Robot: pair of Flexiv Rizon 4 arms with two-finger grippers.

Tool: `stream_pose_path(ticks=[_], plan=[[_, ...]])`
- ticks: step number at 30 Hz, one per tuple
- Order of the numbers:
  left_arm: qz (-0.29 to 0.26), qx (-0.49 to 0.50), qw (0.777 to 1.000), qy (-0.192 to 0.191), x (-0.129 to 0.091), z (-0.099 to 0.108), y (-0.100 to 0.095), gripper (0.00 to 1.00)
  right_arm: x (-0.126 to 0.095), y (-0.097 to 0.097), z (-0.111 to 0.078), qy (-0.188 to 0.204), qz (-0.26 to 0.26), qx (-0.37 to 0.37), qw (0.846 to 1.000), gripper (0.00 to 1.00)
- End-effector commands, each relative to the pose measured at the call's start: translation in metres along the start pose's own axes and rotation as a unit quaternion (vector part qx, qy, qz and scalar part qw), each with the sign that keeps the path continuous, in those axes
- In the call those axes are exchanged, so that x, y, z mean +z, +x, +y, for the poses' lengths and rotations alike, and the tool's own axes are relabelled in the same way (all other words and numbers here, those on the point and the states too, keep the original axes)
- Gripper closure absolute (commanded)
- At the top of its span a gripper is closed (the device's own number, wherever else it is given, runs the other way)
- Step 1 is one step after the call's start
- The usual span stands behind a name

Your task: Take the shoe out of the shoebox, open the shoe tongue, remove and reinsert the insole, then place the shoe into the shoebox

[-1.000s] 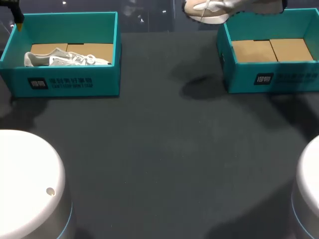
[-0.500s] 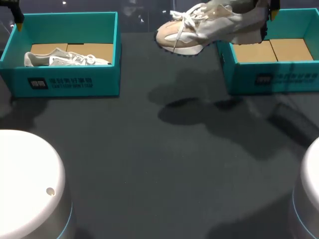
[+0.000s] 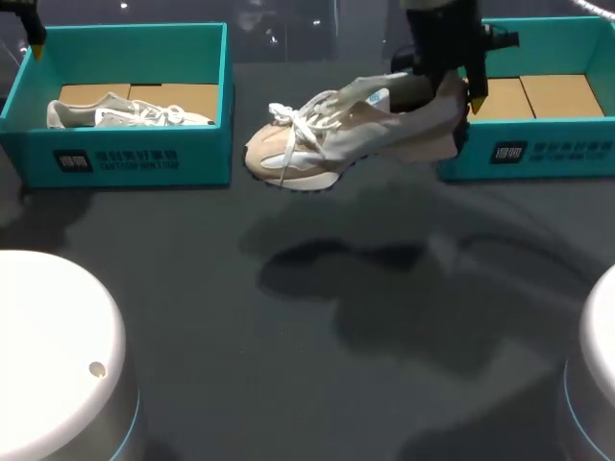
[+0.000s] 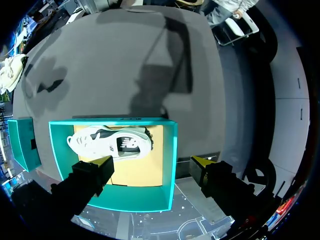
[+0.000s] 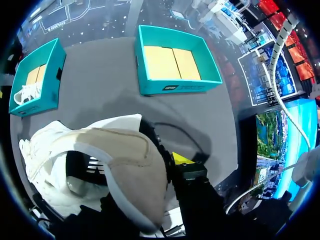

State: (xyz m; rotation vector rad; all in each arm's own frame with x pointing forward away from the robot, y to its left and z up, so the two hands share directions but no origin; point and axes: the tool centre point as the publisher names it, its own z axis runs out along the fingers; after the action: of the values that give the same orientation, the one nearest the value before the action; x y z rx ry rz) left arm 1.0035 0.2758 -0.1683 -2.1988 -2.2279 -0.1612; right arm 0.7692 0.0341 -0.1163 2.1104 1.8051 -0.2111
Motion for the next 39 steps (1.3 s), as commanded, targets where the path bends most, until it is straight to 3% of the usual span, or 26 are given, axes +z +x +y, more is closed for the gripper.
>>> stream_pose_path(ticks=[1, 10, 16, 33, 39], plan=[[0.001, 0.0, 1.0, -0.001, 0.0, -0.001, 0.0, 0.0, 0.002, 0.008, -0.023, -0.034, 0.003, 0.006, 0.999, 1.0], [0.001, 0.0, 1.0, -0.001, 0.0, -0.001, 0.0, 0.0, 0.01, 0.03, -0.048, -0.035, 0.004, 0.011, 0.999, 1.0], [0.001, 0.0, 1.0, -0.001, 0.0, -0.001, 0.0, 0.0, 0.037, 0.046, -0.056, -0.021, 0.008, 0.016, 1.0, 1.0], [0.001, 0.0, 1.0, -0.001, 0.0, -0.001, 0.0, 0.0, 0.105, 0.054, -0.092, -0.034, 0.027, 0.013, 0.999, 1.0], [0.001, 0.0, 1.0, -0.001, 0.0, -0.001, 0.0, 0.0, 0.133, 0.057, -0.098, -0.02, 0.033, 0.003, 0.999, 1.0]])
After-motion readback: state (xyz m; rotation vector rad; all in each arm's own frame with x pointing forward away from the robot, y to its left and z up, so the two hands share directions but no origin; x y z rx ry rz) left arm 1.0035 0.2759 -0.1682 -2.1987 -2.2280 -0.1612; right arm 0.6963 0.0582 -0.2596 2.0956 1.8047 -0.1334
